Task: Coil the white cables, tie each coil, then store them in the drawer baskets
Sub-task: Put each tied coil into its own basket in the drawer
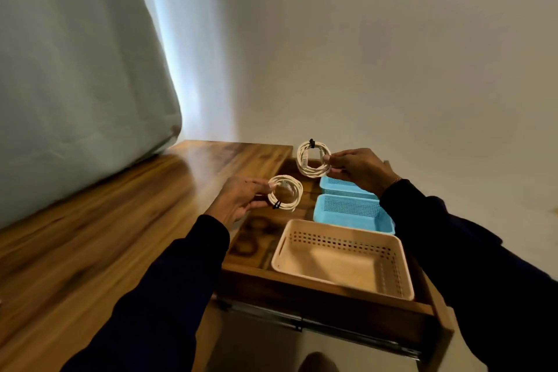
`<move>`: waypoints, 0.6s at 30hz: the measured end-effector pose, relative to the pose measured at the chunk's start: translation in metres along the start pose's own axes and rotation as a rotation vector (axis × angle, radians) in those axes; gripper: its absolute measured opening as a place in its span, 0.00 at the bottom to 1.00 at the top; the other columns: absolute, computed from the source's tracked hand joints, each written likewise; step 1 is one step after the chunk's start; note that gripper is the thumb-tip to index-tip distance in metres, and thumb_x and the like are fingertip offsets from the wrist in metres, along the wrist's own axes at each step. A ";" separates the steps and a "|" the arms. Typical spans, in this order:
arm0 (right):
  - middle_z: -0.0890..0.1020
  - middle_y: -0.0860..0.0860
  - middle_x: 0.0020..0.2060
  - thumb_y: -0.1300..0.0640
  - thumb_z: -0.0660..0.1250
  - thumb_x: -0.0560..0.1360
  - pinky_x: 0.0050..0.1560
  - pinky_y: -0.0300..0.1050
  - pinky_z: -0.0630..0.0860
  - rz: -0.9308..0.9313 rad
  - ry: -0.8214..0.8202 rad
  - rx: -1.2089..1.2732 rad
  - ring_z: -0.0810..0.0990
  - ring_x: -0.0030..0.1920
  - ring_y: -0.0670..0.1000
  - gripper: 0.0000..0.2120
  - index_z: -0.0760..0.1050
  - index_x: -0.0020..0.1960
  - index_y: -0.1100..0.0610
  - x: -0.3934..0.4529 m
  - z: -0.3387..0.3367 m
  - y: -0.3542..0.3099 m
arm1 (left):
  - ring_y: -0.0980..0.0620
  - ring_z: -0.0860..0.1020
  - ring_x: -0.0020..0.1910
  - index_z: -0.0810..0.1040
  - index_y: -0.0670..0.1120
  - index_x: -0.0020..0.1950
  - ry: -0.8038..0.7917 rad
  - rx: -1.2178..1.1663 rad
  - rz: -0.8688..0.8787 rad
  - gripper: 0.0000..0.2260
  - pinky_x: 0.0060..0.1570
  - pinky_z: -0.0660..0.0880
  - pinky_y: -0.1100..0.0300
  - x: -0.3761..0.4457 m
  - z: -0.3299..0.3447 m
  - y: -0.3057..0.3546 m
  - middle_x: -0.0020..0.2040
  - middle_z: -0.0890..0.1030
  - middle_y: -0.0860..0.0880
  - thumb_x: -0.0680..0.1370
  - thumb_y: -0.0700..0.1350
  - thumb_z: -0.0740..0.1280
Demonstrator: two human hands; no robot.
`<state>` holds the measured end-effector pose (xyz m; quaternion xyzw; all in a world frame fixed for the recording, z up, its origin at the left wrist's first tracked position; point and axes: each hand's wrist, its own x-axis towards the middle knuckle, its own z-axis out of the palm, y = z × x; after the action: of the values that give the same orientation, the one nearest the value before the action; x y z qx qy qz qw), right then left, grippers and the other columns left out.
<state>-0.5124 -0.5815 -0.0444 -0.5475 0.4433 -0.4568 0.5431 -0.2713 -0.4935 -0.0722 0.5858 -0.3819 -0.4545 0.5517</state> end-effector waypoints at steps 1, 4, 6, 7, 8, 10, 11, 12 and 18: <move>0.87 0.59 0.46 0.61 0.75 0.72 0.43 0.42 0.84 0.006 0.019 -0.002 0.86 0.48 0.55 0.10 0.84 0.51 0.65 0.001 -0.008 0.005 | 0.43 0.85 0.48 0.82 0.34 0.51 -0.011 0.022 -0.005 0.09 0.43 0.84 0.52 0.000 0.009 -0.003 0.50 0.85 0.38 0.72 0.32 0.75; 0.87 0.59 0.45 0.61 0.76 0.72 0.49 0.46 0.84 0.052 0.038 0.001 0.87 0.47 0.55 0.10 0.84 0.51 0.65 0.007 -0.035 0.025 | 0.46 0.85 0.45 0.83 0.36 0.48 -0.038 0.116 -0.052 0.06 0.43 0.84 0.53 0.001 0.037 -0.012 0.47 0.86 0.40 0.72 0.33 0.75; 0.87 0.59 0.47 0.61 0.75 0.73 0.53 0.49 0.83 0.095 0.010 0.003 0.87 0.50 0.56 0.12 0.83 0.53 0.66 0.013 -0.048 0.039 | 0.48 0.85 0.40 0.83 0.35 0.47 -0.073 0.160 -0.094 0.04 0.35 0.83 0.57 0.000 0.053 -0.019 0.45 0.86 0.40 0.73 0.33 0.74; 0.87 0.59 0.48 0.61 0.76 0.73 0.54 0.50 0.83 0.117 0.004 -0.003 0.87 0.50 0.56 0.13 0.82 0.54 0.67 0.016 -0.054 0.046 | 0.48 0.85 0.39 0.83 0.35 0.46 -0.095 0.180 -0.118 0.03 0.33 0.82 0.58 0.000 0.061 -0.023 0.45 0.86 0.39 0.73 0.33 0.74; 0.87 0.59 0.48 0.61 0.76 0.72 0.55 0.50 0.83 0.133 0.008 -0.017 0.87 0.50 0.55 0.14 0.82 0.55 0.67 0.019 -0.059 0.051 | 0.47 0.85 0.39 0.83 0.35 0.46 -0.112 0.198 -0.138 0.03 0.32 0.82 0.58 0.001 0.068 -0.028 0.45 0.86 0.39 0.73 0.32 0.74; 0.87 0.59 0.47 0.61 0.76 0.72 0.55 0.51 0.83 0.155 0.044 -0.049 0.87 0.49 0.55 0.13 0.81 0.53 0.68 0.023 -0.067 0.061 | 0.46 0.86 0.39 0.83 0.33 0.48 -0.137 0.240 -0.171 0.06 0.33 0.83 0.56 0.003 0.080 -0.038 0.44 0.86 0.38 0.72 0.32 0.74; 0.87 0.60 0.47 0.61 0.76 0.72 0.54 0.51 0.83 0.158 0.059 -0.060 0.87 0.49 0.56 0.13 0.81 0.53 0.68 0.025 -0.071 0.066 | 0.45 0.86 0.40 0.83 0.32 0.49 -0.151 0.263 -0.180 0.07 0.35 0.83 0.54 0.004 0.085 -0.043 0.44 0.86 0.38 0.72 0.32 0.75; 0.86 0.61 0.47 0.61 0.77 0.72 0.53 0.50 0.84 0.161 0.073 -0.074 0.87 0.49 0.57 0.14 0.81 0.52 0.69 0.027 -0.074 0.071 | 0.44 0.86 0.40 0.83 0.31 0.50 -0.169 0.279 -0.190 0.09 0.37 0.84 0.52 0.004 0.091 -0.049 0.45 0.85 0.37 0.72 0.32 0.75; 0.86 0.60 0.40 0.59 0.80 0.69 0.47 0.50 0.85 0.201 0.147 -0.269 0.87 0.40 0.54 0.15 0.81 0.48 0.69 0.049 -0.083 0.100 | 0.48 0.84 0.32 0.82 0.31 0.52 -0.203 0.436 -0.213 0.12 0.31 0.82 0.56 0.010 0.116 -0.075 0.40 0.85 0.39 0.71 0.32 0.76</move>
<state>-0.5838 -0.6474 -0.1438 -0.5330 0.5915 -0.3757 0.4742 -0.3831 -0.5304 -0.1448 0.6793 -0.4602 -0.4735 0.3204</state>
